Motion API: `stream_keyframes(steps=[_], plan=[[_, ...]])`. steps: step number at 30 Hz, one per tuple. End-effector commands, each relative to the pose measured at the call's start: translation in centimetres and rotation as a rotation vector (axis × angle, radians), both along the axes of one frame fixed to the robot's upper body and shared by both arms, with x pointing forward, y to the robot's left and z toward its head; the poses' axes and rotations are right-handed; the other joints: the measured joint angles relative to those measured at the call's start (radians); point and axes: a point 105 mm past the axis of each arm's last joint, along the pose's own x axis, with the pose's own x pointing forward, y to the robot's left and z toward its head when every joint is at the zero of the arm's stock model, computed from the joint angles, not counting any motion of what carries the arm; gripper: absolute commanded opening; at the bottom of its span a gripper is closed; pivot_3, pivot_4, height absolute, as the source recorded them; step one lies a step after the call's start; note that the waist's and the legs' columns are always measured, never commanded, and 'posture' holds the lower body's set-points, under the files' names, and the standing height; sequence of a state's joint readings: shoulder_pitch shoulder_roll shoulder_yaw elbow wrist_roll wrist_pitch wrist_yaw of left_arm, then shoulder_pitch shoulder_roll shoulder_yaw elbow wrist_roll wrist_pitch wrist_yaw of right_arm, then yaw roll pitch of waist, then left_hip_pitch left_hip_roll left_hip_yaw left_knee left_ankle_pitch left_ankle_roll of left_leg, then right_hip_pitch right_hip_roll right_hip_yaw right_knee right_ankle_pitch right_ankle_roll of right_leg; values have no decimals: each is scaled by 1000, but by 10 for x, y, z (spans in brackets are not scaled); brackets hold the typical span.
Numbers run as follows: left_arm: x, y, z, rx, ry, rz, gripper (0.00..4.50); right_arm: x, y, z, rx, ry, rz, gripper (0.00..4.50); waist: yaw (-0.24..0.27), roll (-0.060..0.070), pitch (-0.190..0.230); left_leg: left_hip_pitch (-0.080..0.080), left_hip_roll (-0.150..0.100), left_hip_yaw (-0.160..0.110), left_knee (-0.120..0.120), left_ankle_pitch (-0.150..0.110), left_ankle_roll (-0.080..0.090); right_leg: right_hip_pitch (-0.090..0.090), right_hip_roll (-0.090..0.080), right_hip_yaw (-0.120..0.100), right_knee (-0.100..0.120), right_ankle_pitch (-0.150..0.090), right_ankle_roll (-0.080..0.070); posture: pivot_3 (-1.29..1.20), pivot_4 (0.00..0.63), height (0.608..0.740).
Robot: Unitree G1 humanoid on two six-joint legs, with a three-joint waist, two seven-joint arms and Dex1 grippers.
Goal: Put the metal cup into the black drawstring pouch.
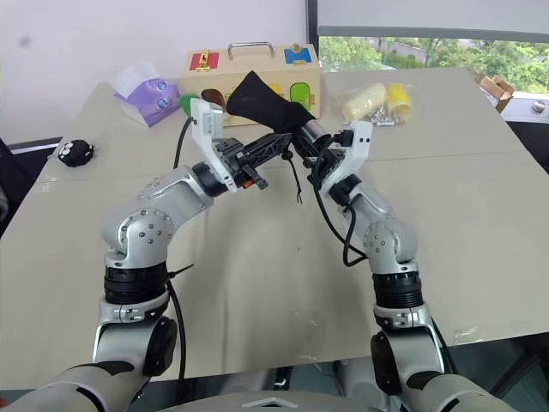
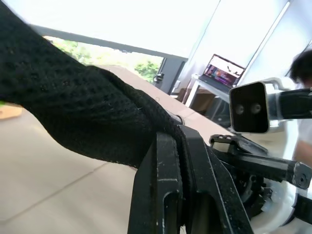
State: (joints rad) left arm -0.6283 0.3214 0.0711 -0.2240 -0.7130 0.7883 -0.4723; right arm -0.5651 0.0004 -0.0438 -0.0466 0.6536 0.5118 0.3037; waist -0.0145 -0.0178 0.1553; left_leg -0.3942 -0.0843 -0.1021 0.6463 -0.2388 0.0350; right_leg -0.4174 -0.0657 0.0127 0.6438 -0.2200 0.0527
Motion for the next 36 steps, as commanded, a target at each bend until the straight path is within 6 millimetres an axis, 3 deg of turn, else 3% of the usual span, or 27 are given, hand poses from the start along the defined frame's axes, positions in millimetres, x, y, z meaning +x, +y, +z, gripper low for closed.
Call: stream_keyframes(steps=[1, 8, 13, 19, 23, 26, 29, 32, 36], plan=[[1, 7, 16, 109, -164, 69, 0, 5, -39, 1, -20, -36, -166, 19, 0, 0, 0, 0, 0, 0, 0, 0, 0, 0, 0, 0, 0, 0, 0, 0, 150, 740], [7, 1, 8, 422, -392, 137, 0, 0, -38, 7, 25, -53, -182, 19, -1, 0, 0, 0, 0, 0, -3, 0, 0, -2, 0, 1, 0, 0, 0, 0, 150, 740], [6, -5, 3, 479, -499, 149, 0, -5, -30, 18, 161, -49, -141, 19, 0, 0, 0, 0, 0, 1, -5, 0, 0, -3, -1, 1, -1, 0, 0, 0, 150, 740], [3, -6, -12, 462, -489, 145, 0, -1, -30, 27, 306, 3, -137, 19, -1, 0, 0, -1, 0, 1, -6, 0, 0, -5, -1, 2, -1, 0, 0, 0, 150, 740], [1, -9, -8, 405, -486, 150, 0, 0, -20, 24, 80, -101, -172, 19, -1, 0, 0, -1, 0, 1, -6, 0, 0, -5, -1, 2, 0, 0, 0, 0, 150, 740], [3, -6, 3, 357, -504, 194, 0, -2, -10, 8, -418, -381, -268, 19, 0, 0, 0, -1, 0, 2, -5, 0, 0, -5, 1, 2, 0, 0, 0, 0, 150, 740], [10, 2, 18, 236, -465, 269, 0, -4, -6, -10, -764, -605, -295, 19, -1, 0, 0, -1, -1, 5, -4, 0, 0, -5, 2, 0, 0, 0, 0, 0, 150, 740], [15, 10, 28, 118, -400, 318, 0, -7, -2, -21, -967, -776, -267, 19, -3, -1, 0, -1, 0, 6, -3, 0, 0, -5, 1, 1, 1, 0, 1, 0, 150, 740], [15, 9, 30, 84, -368, 297, 0, -11, 7, -28, -1134, -942, -196, 19, -2, -1, 0, -1, 1, 7, -3, 0, 0, -5, 1, 2, 1, 0, 0, 0, 150, 740]])
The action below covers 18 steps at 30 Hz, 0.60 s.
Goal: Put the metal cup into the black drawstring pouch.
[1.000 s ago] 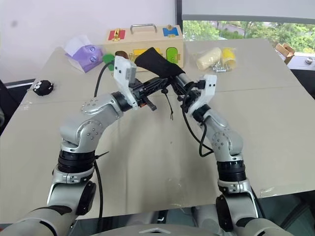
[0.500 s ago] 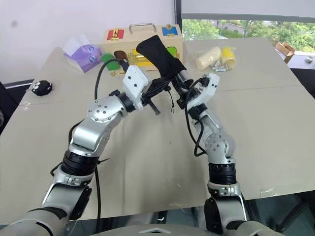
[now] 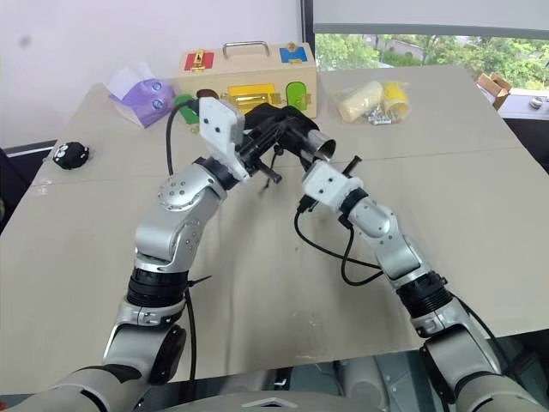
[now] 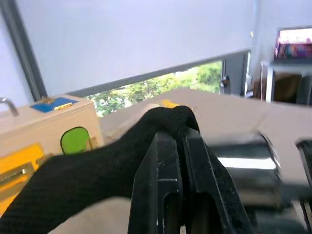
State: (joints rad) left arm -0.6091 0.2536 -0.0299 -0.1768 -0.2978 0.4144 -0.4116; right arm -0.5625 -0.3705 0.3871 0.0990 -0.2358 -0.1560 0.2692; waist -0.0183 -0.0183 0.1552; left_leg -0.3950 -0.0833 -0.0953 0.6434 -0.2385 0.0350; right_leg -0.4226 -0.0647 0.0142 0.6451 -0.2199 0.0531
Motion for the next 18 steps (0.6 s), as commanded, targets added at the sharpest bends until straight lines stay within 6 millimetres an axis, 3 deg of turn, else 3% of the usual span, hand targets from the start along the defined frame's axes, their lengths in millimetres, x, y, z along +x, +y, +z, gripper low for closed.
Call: stream_keyframes(steps=[1, 13, 18], plan=[[-4, 5, 22, -61, -45, -11, 0, -5, 9, 2, -167, -123, 58, 19, 3, 0, 0, 0, 0, 0, 0, 0, 0, 0, 0, 0, 0, 0, 0, 0, 150, 740], [-20, -20, 7, -16, 56, -204, 0, -5, 25, -8, -470, -222, 204, 19, 4, 0, 0, -1, -1, 0, 4, 0, 0, 1, 2, 1, 0, 0, 1, 0, 150, 740], [-34, -27, -1, 13, 85, -282, 0, 0, 26, 0, -398, -170, 192, 19, 2, 0, 0, -1, -1, 0, 4, 0, 0, 1, 1, 2, 0, 0, 0, 0, 150, 740]])
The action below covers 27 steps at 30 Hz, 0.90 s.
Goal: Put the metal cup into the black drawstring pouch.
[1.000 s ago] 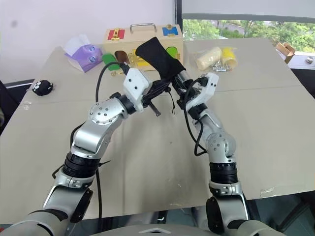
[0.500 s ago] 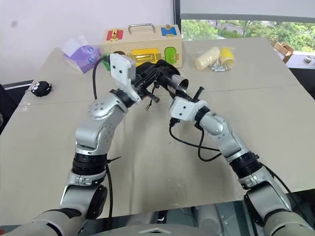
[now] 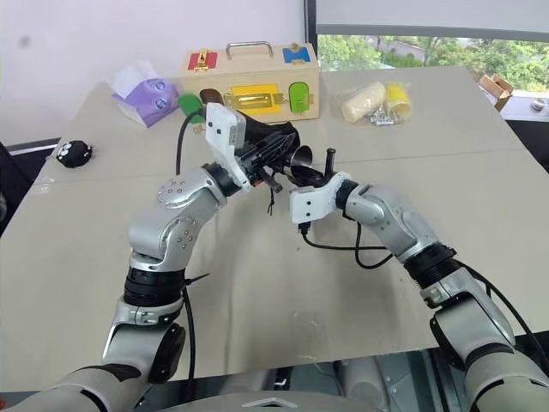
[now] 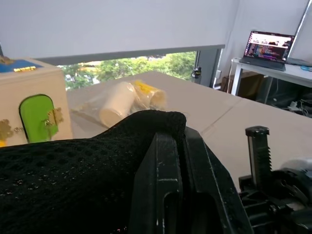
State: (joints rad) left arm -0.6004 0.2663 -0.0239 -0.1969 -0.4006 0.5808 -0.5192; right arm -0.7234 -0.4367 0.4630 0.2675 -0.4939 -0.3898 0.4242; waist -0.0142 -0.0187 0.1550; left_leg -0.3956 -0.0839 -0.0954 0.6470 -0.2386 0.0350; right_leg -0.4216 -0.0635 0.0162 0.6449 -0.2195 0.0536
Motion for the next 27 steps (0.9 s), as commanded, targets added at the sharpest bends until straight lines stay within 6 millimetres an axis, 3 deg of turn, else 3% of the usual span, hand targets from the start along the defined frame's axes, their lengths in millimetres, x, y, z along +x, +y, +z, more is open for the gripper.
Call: stream_keyframes(steps=[1, 7, 13, 14, 16, 21, 22, 27], plan=[[-28, -17, 14, -2, -70, -137, 0, -2, 9, 12, 59, 25, 22, 19, -3, 0, 0, 0, 0, 0, 0, 0, 0, 0, -1, 1, 0, 0, 0, 0, 150, 740], [-43, -22, 0, 34, -27, -215, 0, -6, 10, 8, -29, 60, 52, 19, 0, 0, 0, 0, 0, 0, 0, 0, 0, 0, 0, 1, 0, 0, 0, 0, 150, 740], [-38, -16, -6, 40, -9, -170, 0, -7, 7, 17, 22, 102, 35, 19, 0, 0, 0, 0, 0, -1, 1, 0, 0, 1, -1, 1, 0, 0, 0, 0, 150, 740], [-35, -13, -7, 37, -5, -150, 0, -6, 5, 20, 30, 98, 28, 679, 1, 0, 0, 0, 0, -1, 1, 0, 0, 0, -1, 1, 0, 0, 0, 0, 150, 740], [-28, -6, -8, 30, -3, -93, 0, -5, 2, 23, 43, 93, 18, 1329, 1, 0, 0, 0, 0, -1, 1, 0, 0, 0, -1, 1, 0, 0, 0, 0, 150, 740], [-11, 11, -3, -69, 23, 27, 0, -6, -3, 26, 94, 99, 6, 3885, 1, 0, 0, 0, 0, -1, 1, 0, 0, 0, -2, 1, 0, 0, 0, 0, 150, 740], [-10, 13, -2, -81, 29, 34, 0, -8, -4, 24, 99, 113, 10, 4211, 1, 0, 0, 0, 0, -1, 1, 0, 0, 0, -2, 1, 0, 0, 0, 0, 150, 740], [-8, 16, -5, -130, 67, 53, 0, -21, -4, 19, 116, 170, 47, 4211, 1, 0, 0, 0, 0, -1, 1, 0, 0, 1, -2, 1, 0, 0, 0, 0, 150, 740]])
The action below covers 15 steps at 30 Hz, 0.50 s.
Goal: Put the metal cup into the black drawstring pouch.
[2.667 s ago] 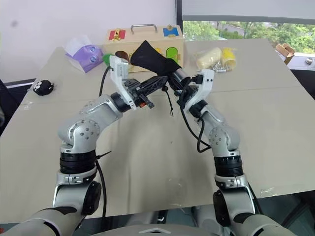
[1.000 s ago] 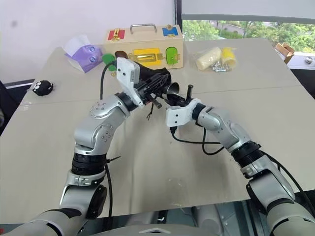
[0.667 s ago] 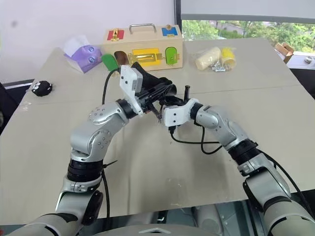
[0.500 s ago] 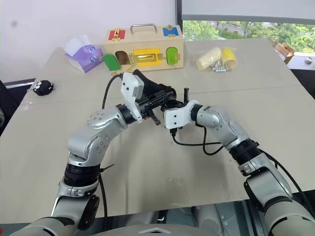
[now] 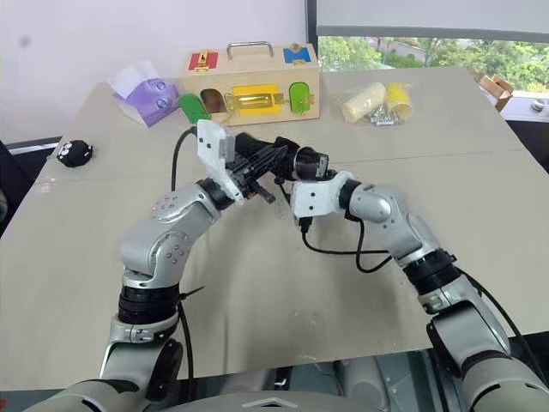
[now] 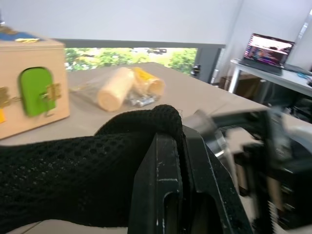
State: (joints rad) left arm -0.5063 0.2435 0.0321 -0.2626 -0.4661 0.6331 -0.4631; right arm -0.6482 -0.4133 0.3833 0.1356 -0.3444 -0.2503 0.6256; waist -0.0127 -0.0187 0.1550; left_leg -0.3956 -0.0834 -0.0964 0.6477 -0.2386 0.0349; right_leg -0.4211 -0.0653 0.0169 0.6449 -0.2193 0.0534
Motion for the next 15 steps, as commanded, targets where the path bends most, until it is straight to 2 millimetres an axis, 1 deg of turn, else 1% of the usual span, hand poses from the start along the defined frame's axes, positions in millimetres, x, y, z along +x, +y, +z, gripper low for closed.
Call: stream_keyframes(steps=[1, 6, 9, 12, 13, 14, 15], plan=[[0, 2, 9, -49, -12, 9, 0, -11, 1, 18, 53, -21, 38, 4211, 0, 0, 0, 0, 0, 0, 0, 0, 0, 0, 0, 0, 0, 0, 0, 0, 150, 740], [2, 5, 12, -148, 33, 19, 0, -18, -1, 18, 84, 15, 44, 4211, 0, 0, 0, 0, 0, 0, 0, 0, 0, 0, 0, 0, 0, 0, 0, 0, 150, 740], [0, 5, 6, -136, 52, 2, 0, -19, -1, 18, 112, 46, 37, 4211, 1, 0, 0, 0, 0, -1, 1, 0, 0, 1, 0, -1, 0, 0, 0, 0, 150, 740], [0, 7, 5, -147, 64, 7, 0, -20, -1, 18, 125, 65, 30, 4211, 1, 0, 0, 0, 0, -1, 1, 0, 0, 1, 0, -1, 0, 0, 0, 0, 150, 740], [0, 7, 5, -150, 65, 7, 0, -20, -1, 18, 126, 68, 28, 3701, 1, 0, 0, 0, 0, -1, 1, 0, 0, 1, 0, -1, 0, 0, 0, 0, 150, 740], [0, 7, 6, -151, 66, 7, 0, -20, -1, 17, 127, 69, 26, 3482, 1, 0, 0, 0, 0, -1, 1, 0, 0, 1, 0, -1, 0, 0, 0, 0, 150, 740], [0, 7, 6, -155, 67, 7, 0, -21, -1, 17, 127, 71, 24, 2988, 1, 0, 0, 0, 0, -1, 1, 0, 0, 1, 0, -1, 0, 0, 0, 0, 150, 740]])
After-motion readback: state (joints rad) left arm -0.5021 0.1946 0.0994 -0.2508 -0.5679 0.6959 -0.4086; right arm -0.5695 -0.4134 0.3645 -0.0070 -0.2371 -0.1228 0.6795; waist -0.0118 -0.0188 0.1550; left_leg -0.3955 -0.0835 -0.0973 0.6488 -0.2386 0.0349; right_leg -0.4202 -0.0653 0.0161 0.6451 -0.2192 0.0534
